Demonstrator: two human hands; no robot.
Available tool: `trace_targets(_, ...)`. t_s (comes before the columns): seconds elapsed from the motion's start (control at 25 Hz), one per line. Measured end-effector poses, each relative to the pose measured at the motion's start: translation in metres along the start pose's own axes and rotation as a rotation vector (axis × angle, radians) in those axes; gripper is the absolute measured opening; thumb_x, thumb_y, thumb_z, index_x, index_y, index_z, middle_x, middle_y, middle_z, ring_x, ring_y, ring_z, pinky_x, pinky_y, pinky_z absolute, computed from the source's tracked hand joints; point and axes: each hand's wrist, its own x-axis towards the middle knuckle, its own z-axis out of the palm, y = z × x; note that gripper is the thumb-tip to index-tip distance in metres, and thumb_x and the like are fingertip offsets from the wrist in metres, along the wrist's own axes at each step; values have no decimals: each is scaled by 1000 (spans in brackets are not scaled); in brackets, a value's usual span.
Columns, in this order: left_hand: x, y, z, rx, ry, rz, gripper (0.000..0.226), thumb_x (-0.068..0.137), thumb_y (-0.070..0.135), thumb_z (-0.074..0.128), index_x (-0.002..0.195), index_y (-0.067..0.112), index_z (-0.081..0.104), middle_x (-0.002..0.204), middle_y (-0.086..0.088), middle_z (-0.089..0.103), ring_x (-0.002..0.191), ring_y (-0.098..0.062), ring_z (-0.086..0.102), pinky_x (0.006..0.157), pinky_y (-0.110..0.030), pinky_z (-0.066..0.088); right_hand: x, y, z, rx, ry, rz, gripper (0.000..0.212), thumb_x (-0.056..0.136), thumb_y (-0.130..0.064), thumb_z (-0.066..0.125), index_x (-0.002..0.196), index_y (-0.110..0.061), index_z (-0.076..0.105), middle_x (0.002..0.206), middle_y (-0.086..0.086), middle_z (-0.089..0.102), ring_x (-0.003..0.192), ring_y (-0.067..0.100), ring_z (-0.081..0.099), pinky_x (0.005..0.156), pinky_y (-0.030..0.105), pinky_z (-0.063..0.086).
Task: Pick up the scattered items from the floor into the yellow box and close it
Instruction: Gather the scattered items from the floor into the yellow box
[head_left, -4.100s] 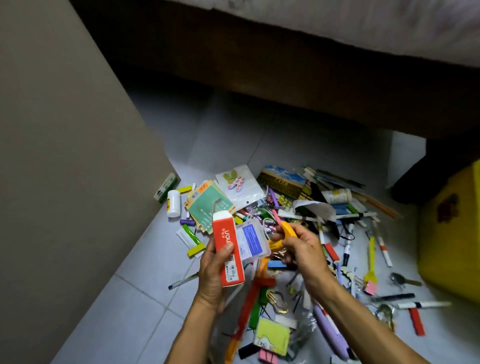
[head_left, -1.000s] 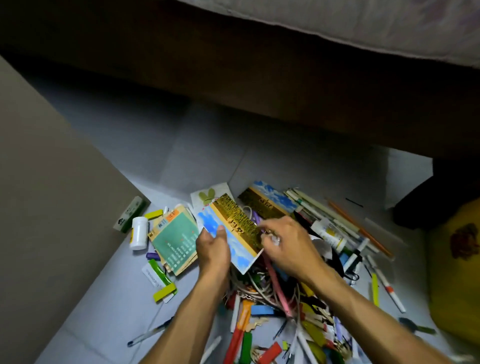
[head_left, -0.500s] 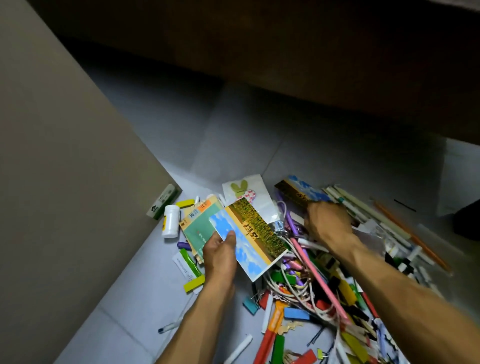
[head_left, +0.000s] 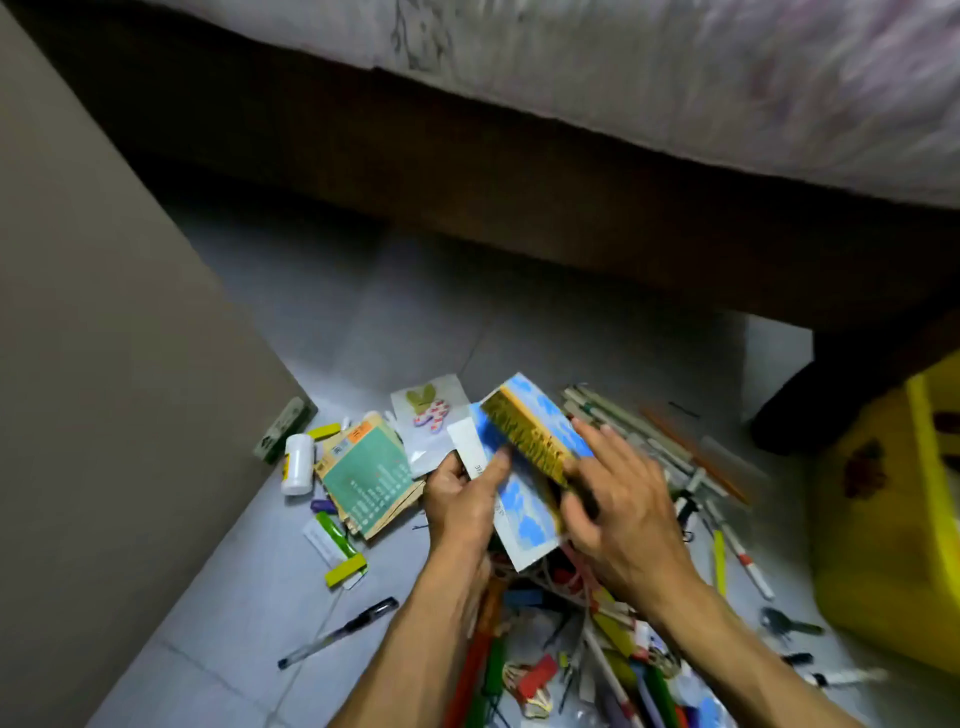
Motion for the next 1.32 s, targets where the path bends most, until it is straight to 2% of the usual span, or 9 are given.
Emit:
trace_targets(0.08, -28, 11, 16, -101, -95, -31, 18, 89, 2, 63, 100, 14, 70, 91, -11, 77, 80, -28, 73, 69, -42, 61, -20, 1, -29, 266, -148, 111, 19, 68, -14, 70, 82, -16, 58, 152, 4, 42, 143, 21, 35, 112, 39, 34)
trace_targets(0.16, -61, 17, 31, -202, -235, -74, 21, 94, 4, 57, 113, 12, 64, 101, -14, 75, 89, -32, 73, 70, -42, 60, -40, 4, -58, 421, -225, 213, 22, 69, -33, 72, 78, -27, 53, 154, -16, 31, 143, -1, 28, 107, 20, 32)
trace_targets(0.24, -98, 19, 47, -245, -340, -112, 24, 96, 9, 55, 119, 8, 62, 112, -19, 72, 99, -37, 70, 78, -47, 59, -59, 10, -87, 466, -179, 276, 30, 67, -55, 71, 82, -34, 56, 147, -27, 34, 134, -13, 31, 102, 19, 33)
trace_targets(0.36, -141, 15, 70, -222, -417, -165, 28, 96, 11, 55, 121, 0, 60, 116, -24, 69, 104, -42, 67, 90, -59, 53, -80, 27, -126, 455, 8, 415, 60, 61, -70, 73, 113, -46, 52, 134, -22, 42, 125, 1, 44, 102, 31, 42)
trace_targets(0.48, -173, 12, 89, -153, -465, -186, 25, 95, 17, 58, 112, 0, 65, 108, -23, 72, 96, -41, 70, 81, -57, 58, -97, 50, -155, 517, 111, 600, 96, 50, -71, 78, 133, -36, 45, 130, -11, 46, 117, 7, 49, 99, 30, 46)
trace_targets(0.76, -205, 1, 116, -43, -575, -129, 35, 77, 13, 76, 109, 2, 67, 103, -20, 74, 92, -36, 72, 72, -43, 60, -117, 55, -166, 523, 174, 626, 109, 54, -68, 77, 146, -30, 31, 136, -7, 47, 124, 12, 47, 99, 38, 49)
trace_targets(0.84, -204, 0, 114, -31, -521, -90, 24, 80, 5, 73, 103, 1, 68, 96, -19, 75, 84, -33, 74, 66, -40, 60, -117, 55, -164, 561, 183, 691, 101, 60, -56, 83, 144, -28, 36, 134, -4, 51, 119, 14, 53, 93, 39, 53)
trace_targets(1.04, -201, 10, 102, -21, -454, -62, 20, 86, 3, 68, 106, 0, 66, 102, -21, 74, 88, -33, 73, 78, -51, 60, -115, 49, -167, 854, 373, 842, 31, 77, -26, 82, 96, -18, 58, 94, 5, 71, 75, 13, 72, 56, 29, 59)
trace_targets(1.32, -204, 21, 91, -30, -282, 34, 25, 81, 8, 76, 103, 4, 65, 100, -14, 75, 93, -31, 73, 88, -54, 56, -109, 16, -185, 265, 385, 612, 26, 85, -38, 72, 73, -18, 60, 69, -8, 65, 61, 7, 62, 49, 28, 51)
